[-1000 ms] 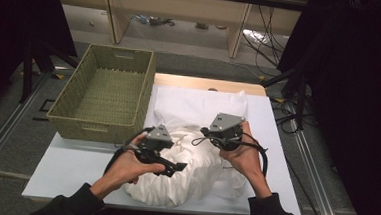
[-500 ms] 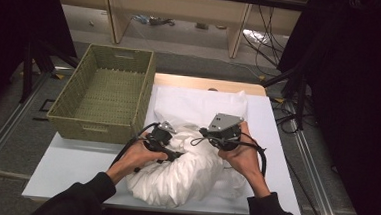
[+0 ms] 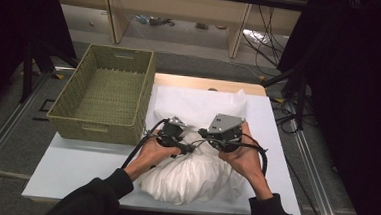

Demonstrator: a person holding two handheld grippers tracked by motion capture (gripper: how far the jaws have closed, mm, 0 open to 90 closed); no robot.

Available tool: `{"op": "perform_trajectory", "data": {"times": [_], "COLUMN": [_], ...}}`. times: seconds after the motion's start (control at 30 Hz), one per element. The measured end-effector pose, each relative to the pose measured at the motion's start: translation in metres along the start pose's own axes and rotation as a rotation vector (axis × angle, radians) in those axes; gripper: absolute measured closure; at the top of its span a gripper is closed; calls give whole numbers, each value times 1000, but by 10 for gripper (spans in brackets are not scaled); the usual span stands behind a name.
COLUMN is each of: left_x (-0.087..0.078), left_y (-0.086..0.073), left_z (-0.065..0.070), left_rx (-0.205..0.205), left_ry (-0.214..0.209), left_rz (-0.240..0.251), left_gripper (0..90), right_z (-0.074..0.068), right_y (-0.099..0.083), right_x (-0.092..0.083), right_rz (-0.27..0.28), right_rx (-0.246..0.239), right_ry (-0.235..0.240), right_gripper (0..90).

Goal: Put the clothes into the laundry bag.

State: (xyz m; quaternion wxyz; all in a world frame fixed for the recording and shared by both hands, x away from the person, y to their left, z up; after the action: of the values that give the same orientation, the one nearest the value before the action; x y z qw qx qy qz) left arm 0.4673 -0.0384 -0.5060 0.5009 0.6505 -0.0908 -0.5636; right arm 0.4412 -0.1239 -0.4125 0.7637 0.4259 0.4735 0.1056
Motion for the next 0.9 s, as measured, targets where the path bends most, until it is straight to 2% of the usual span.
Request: {"op": "perform_trajectory", "data": {"times": [0.03,0.1,0.13,0.2,0.23,0.3,0.33,0.37,0.4,0.5,0.53,0.57,0.6,0.63,0.67,0.7,0.73,0.8,0.87,0.9], "left_x": [-9,-26,-36,-49,-55,-63,-67,-68,-67,-57,-51,-42,-35,-26,-20,-18,-18,-23,-29,-29], "left_y": [-1,-4,-8,-15,-21,-35,-43,-49,-56,-64,-65,-62,-58,-52,-46,-42,-37,-28,-14,-9], "left_z": [-1,0,0,-4,-7,-10,-13,-14,-14,-10,-8,-6,-3,2,8,13,18,29,39,41], "left_rx": [15,52,80,108,103,88,95,83,50,22,66,50,20,15,20,52,58,71,93,90], "left_ry": [16,43,49,75,89,78,71,66,47,-12,-40,-47,-52,-91,-126,-123,-125,-143,-140,-129], "left_rz": [-5,-8,-31,-52,-58,-92,-105,-115,-112,-115,-145,-138,-111,-95,-70,-50,-29,10,48,55], "left_gripper": [469,347,301,245,232,213,212,208,206,223,239,247,261,343,536,691,757,795,799,800], "right_z": [2,5,6,5,4,1,2,1,1,1,0,-1,0,-1,-4,-5,-6,-9,-10,-11], "right_y": [-1,-5,-5,-5,-5,-5,-4,-4,-4,-5,-5,-5,-5,-5,-5,-6,-6,-5,-3,-3], "right_x": [1,1,1,1,1,1,2,2,2,3,4,5,6,6,8,8,9,10,10,9], "right_rz": [3,-2,0,-3,0,-9,-3,-4,-3,-14,-13,-13,-16,-23,-18,-25,-27,-22,-17,-17], "right_rx": [-12,4,5,7,1,7,-13,-17,-16,0,-3,-5,-12,-11,-3,-8,-14,-6,-10,-7], "right_ry": [0,2,-2,0,-1,-4,-4,-5,-5,-8,-4,-1,-6,-6,6,12,15,25,28,33], "right_gripper": [900,900,900,900,900,900,900,900,900,900,900,900,900,900,900,900,900,900,900,900]}}
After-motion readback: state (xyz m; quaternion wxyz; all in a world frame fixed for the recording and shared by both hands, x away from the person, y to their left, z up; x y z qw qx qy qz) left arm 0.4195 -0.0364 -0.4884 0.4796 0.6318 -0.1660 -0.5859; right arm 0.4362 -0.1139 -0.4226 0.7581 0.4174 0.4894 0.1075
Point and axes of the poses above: each handheld gripper's, and its own axes: x roughly forward along the jaws, y roughly out of its top, z roughly to its right, the point moved 9 cm from there along x, roughly forward along the jaws, and after that the axes turned 9 degrees about x, right-handed, at the moved point
